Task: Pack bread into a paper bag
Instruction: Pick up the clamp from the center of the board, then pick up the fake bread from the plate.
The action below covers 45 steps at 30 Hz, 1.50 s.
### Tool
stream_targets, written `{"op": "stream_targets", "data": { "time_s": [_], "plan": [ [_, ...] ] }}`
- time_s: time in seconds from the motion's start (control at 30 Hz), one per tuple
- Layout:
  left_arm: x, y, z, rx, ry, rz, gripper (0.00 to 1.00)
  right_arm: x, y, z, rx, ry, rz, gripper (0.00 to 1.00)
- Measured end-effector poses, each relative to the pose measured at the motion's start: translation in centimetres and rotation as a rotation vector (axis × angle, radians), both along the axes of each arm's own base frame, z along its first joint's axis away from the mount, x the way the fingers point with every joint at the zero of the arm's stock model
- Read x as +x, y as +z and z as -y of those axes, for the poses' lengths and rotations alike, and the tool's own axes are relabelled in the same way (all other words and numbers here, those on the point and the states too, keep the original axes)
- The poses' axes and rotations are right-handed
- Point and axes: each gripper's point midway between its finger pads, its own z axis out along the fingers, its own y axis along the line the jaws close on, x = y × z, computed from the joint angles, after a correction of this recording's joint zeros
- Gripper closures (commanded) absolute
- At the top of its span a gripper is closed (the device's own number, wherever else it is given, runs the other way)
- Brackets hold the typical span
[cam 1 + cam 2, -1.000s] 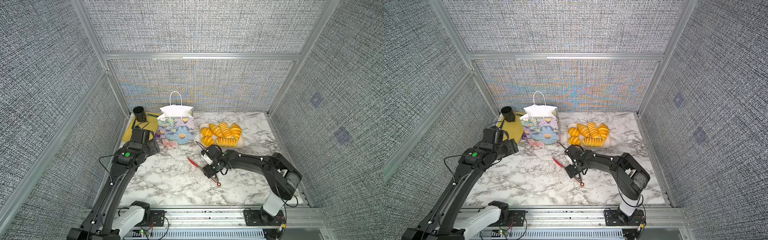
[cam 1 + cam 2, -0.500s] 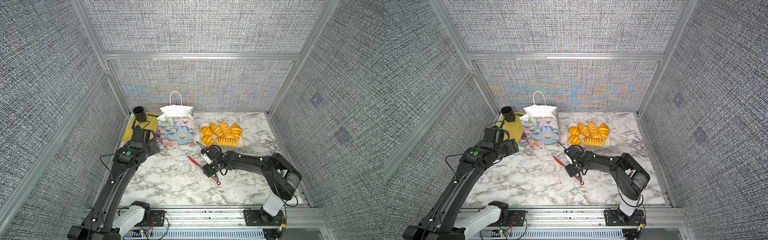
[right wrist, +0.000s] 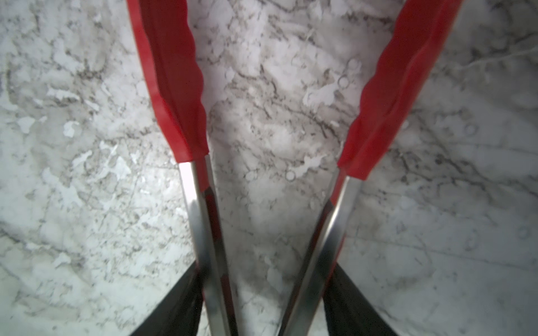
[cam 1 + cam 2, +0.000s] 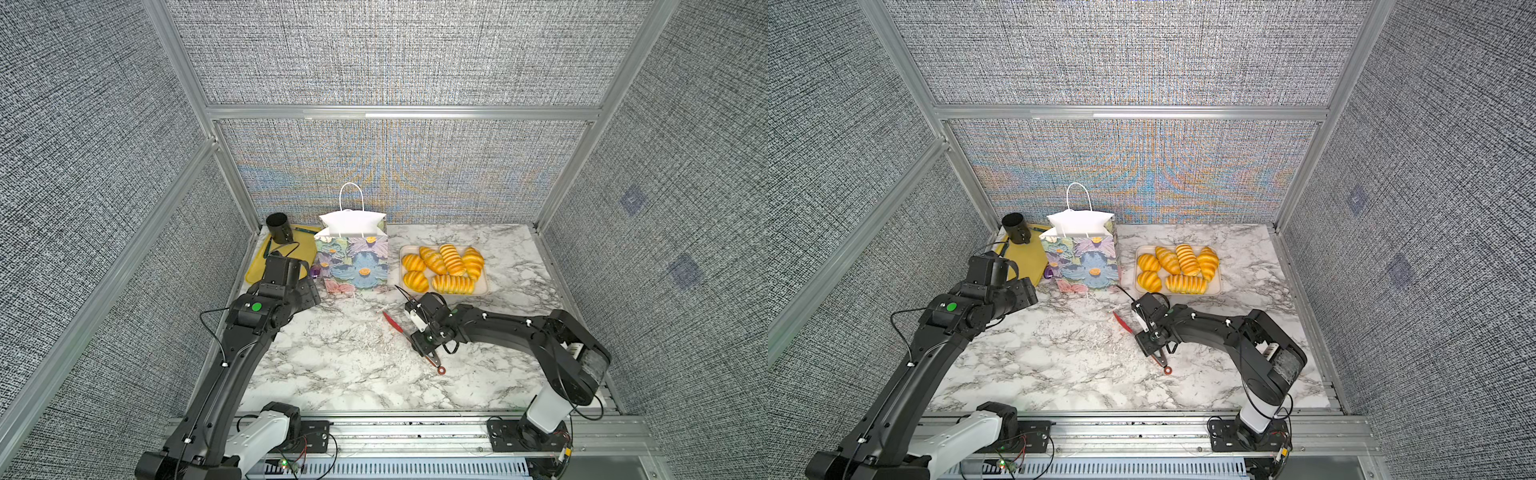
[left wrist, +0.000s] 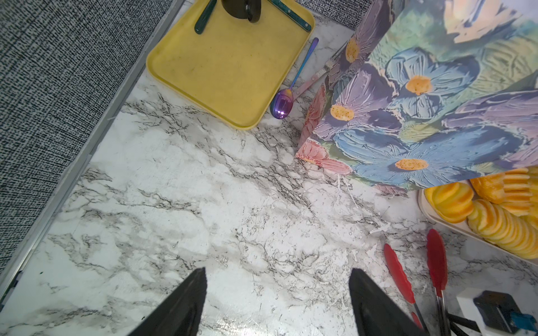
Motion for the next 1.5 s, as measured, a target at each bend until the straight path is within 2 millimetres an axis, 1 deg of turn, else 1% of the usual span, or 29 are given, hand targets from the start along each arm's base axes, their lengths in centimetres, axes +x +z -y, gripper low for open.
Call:
{"op": "stream_targets", "data": {
  "time_s": [0.1,0.2,0.3,0.43,0.63,0.83,0.9,1.0,1.17,1.23,1.3,1.43,1.5],
  "plan": [
    [-0.1,0.1,0.0,-0.001,0.001,0.005,0.20,-0.8,0.8,0.3,0.007,-0.010,-0.008,0.44],
    [-0.1,0.2,-0.1,0.000,0.002,0.008,0.20,-1.6,2.2,0.3,0.029,-0.021,-0.001,0.45],
    [-0.1,0.2,-0.1,-0.001,0.002,0.010,0.20,-2.0,3.9,0.2,0.063,-0.035,0.019,0.46],
    [-0.1,0.2,-0.1,0.000,0.002,0.008,0.20,-2.0,5.3,0.6,0.076,-0.062,0.035,0.46],
    [0.0,0.2,-0.1,0.000,0.002,0.007,0.20,-1.6,7.6,0.9,0.081,-0.082,0.069,0.47],
    [-0.1,0.3,-0.1,-0.001,0.002,0.010,0.20,-0.3,11.7,0.9,0.112,-0.115,0.155,0.46],
    [-0.1,0.3,-0.1,-0.001,0.002,0.010,0.20,0.1,12.8,0.9,0.120,-0.123,0.178,0.46],
    [0.0,0.4,0.0,-0.004,0.000,0.012,0.20,0.5,13.6,0.9,0.124,-0.138,0.198,0.46],
    [0.1,0.5,0.0,-0.005,0.000,0.016,0.20,0.5,13.9,1.7,0.089,-0.155,0.205,0.46],
    [0.1,0.7,0.0,-0.006,-0.001,0.020,0.20,1.1,14.9,2.1,0.085,-0.175,0.228,0.46],
    [0.0,0.9,0.0,-0.007,-0.001,0.027,0.20,2.3,16.1,2.9,0.088,-0.215,0.256,0.46],
    [-0.1,1.1,0.0,-0.007,-0.004,0.034,0.20,6.0,18.7,5.1,0.081,-0.324,0.305,0.45],
    [-0.1,1.1,0.0,-0.009,-0.005,0.034,0.20,8.0,19.7,5.7,0.078,-0.357,0.324,0.45]
  ]
}}
